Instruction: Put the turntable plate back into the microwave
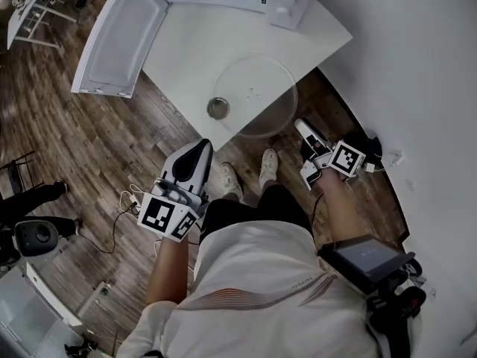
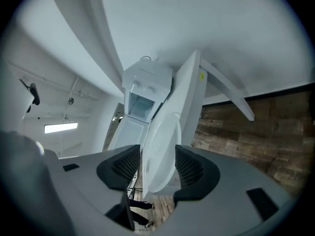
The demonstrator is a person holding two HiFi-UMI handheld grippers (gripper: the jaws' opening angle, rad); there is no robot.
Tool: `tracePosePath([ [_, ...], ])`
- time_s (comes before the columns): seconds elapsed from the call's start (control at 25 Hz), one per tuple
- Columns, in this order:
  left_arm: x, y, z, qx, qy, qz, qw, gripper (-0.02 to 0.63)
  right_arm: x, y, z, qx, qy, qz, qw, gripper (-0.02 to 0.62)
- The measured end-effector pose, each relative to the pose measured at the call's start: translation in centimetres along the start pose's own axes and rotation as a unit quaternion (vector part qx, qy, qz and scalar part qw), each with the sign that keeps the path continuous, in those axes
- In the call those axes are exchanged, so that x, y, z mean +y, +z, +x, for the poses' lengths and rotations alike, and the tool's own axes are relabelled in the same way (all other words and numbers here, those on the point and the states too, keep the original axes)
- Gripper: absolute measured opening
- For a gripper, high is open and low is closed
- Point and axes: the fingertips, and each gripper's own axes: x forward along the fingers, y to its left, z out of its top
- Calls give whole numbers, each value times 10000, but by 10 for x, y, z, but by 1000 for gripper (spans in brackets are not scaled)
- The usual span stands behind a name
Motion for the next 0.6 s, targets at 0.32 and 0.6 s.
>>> tracePosePath([
  [0.32,16,-43,-10,184,492,-365,9979,11,-38,-48,35,706,351,815,9936,202],
  [0.6,28,-53,-20,160,774,-521,9955,11,-32,-69,63,1065,806,1283,9827,202],
])
